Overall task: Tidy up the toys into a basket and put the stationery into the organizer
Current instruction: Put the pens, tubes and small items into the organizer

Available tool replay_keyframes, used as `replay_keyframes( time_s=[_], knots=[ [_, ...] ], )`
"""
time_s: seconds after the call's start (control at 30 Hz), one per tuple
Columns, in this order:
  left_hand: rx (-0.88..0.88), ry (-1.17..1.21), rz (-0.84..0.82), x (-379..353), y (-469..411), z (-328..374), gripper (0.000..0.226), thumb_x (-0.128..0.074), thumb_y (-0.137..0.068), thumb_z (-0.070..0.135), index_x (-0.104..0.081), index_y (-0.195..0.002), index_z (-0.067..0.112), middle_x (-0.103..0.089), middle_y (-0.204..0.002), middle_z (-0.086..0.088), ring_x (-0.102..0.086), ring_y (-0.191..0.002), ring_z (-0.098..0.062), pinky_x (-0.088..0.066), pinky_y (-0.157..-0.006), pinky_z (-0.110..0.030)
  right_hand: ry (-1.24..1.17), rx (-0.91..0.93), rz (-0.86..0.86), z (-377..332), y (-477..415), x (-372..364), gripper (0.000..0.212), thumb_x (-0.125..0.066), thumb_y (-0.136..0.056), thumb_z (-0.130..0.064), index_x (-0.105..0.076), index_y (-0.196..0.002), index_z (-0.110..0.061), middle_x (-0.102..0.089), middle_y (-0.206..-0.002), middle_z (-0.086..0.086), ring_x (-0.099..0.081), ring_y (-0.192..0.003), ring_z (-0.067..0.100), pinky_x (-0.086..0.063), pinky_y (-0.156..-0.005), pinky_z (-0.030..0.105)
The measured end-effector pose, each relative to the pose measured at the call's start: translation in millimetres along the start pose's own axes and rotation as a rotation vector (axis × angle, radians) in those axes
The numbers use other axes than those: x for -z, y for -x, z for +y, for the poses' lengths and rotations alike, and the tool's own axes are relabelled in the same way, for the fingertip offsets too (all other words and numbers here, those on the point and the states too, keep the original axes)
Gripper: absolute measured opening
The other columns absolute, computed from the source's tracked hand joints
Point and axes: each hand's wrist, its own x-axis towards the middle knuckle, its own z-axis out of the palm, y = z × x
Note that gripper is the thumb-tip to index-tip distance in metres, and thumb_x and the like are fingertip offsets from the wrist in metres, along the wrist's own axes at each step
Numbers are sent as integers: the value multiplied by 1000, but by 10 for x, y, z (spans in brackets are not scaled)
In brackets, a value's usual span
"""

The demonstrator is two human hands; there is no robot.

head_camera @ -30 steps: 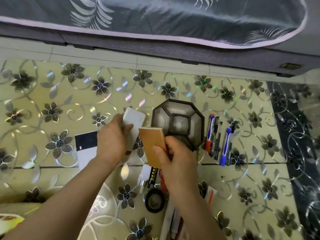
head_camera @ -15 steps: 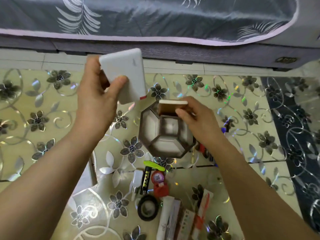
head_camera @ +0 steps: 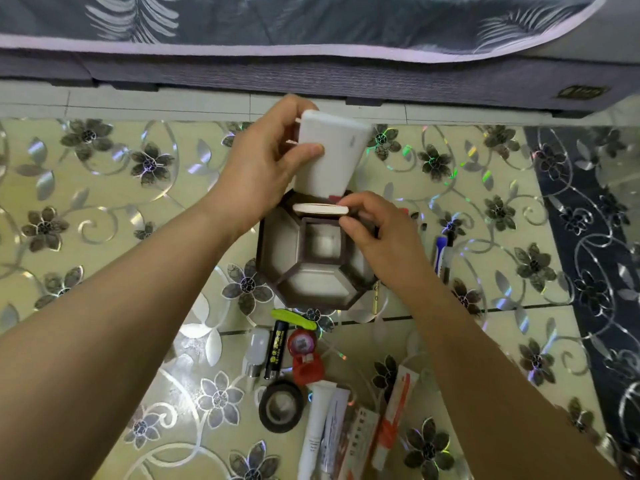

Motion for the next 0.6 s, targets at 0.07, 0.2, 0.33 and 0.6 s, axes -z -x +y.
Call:
replay_keyframes(
  time_s=[0.07,0.2,0.33,0.6],
  knots=[
    [-13,-31,-45,-9,58,-1,22,-60,-87,15,-48,-101,28,-62,-90,1,-59,-84,-10,-51,-80,-29,-81,-56,10,1,1,9,13,-65,-87,-17,-64,-96,-26,-70,-101,-8,-65,-102,10,-48,-90,28],
    [33,-159,-74,-27,216,-160,19,-58,-88,13,-49,-99,25,-61,-90,-3,-58,-82,-14,-48,-77,-29,-108,-33,68,9,21,-16,15,-66,-85,-14,-64,-93,-27,-67,-100,-2,-65,-100,12,-50,-94,28],
    [91,-338,-88,-66,334,-359,13,-55,-91,15,-54,-102,21,-66,-88,-5,-58,-80,-24,-44,-73,-33,-114,-36,109,7,41,-44,18,-65,-84,-14,-62,-93,-30,-65,-100,2,-64,-98,14,-51,-94,30],
    [126,-465,96,229,680,-285,51,-53,-88,0,-50,-135,20,-54,-136,0,-51,-124,-18,-31,-101,-14,248,54,276,-237,230,-62,33,-63,-82,-8,-61,-114,-15,-63,-109,-1,-54,-105,19,-37,-88,23]
  ],
)
